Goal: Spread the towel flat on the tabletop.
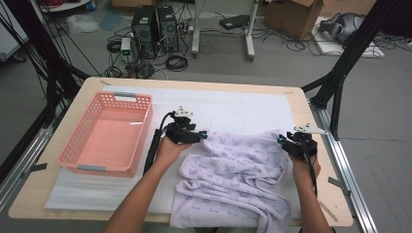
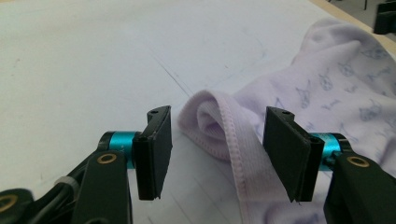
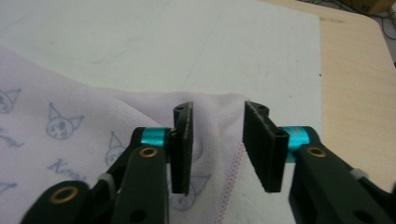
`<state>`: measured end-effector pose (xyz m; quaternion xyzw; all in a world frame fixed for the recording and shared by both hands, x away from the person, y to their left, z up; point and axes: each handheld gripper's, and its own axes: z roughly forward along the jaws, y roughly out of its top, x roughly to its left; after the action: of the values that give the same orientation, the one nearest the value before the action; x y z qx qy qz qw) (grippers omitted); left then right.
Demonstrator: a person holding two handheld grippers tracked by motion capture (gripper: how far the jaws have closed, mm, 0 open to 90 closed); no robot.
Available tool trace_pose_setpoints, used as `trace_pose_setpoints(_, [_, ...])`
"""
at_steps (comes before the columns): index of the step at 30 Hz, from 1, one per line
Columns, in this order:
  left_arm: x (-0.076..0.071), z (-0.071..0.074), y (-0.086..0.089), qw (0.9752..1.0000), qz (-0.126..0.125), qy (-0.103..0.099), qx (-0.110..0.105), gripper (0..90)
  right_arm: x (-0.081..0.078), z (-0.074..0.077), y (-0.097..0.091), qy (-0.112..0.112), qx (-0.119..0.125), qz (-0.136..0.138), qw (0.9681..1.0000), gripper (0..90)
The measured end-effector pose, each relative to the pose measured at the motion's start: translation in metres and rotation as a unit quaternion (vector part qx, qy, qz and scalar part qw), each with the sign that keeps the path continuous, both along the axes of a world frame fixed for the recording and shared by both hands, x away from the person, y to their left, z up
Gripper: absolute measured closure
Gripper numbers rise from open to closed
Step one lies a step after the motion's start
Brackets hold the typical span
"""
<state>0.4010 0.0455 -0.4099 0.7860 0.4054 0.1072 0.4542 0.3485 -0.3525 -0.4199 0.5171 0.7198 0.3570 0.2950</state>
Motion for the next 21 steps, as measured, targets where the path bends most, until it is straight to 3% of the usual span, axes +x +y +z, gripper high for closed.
trace_pose_setpoints(6, [0.027, 0.000, -0.018, 0.9996, 0.014, 0.024, 0.010, 39.7, -0.005, 0.005, -0.004, -0.008, 0.020, 0.015, 0.9997, 58.1])
trace_pose_setpoints(11, [0.046, -0.011, -0.036, 0.9968, 0.019, 0.057, 0.054, 39.3, 0.002, -0.003, -0.002, 0.019, 0.022, 0.018, 0.9994, 53.0])
trace_pose_setpoints(15, [0.051, -0.024, -0.039, 0.9939, 0.024, 0.068, 0.084, 47.0, 0.011, -0.015, -0.002, 0.062, 0.013, 0.021, 0.9978, 48.5])
trace_pose_setpoints(17, [0.050, -0.024, -0.040, 0.9936, 0.021, 0.061, 0.092, 49.6, 0.013, -0.020, -0.004, 0.077, 0.008, 0.021, 0.9968, 47.7])
trace_pose_setpoints(19, [0.045, -0.023, -0.044, 0.9915, 0.010, 0.043, 0.122, 53.3, 0.016, -0.023, -0.004, 0.081, 0.008, 0.024, 0.9964, 47.8])
trace_pose_setpoints(21, [0.041, -0.021, -0.048, 0.9905, -0.017, 0.039, 0.131, 73.3, 0.017, -0.025, -0.003, 0.082, 0.008, 0.023, 0.9963, 48.5])
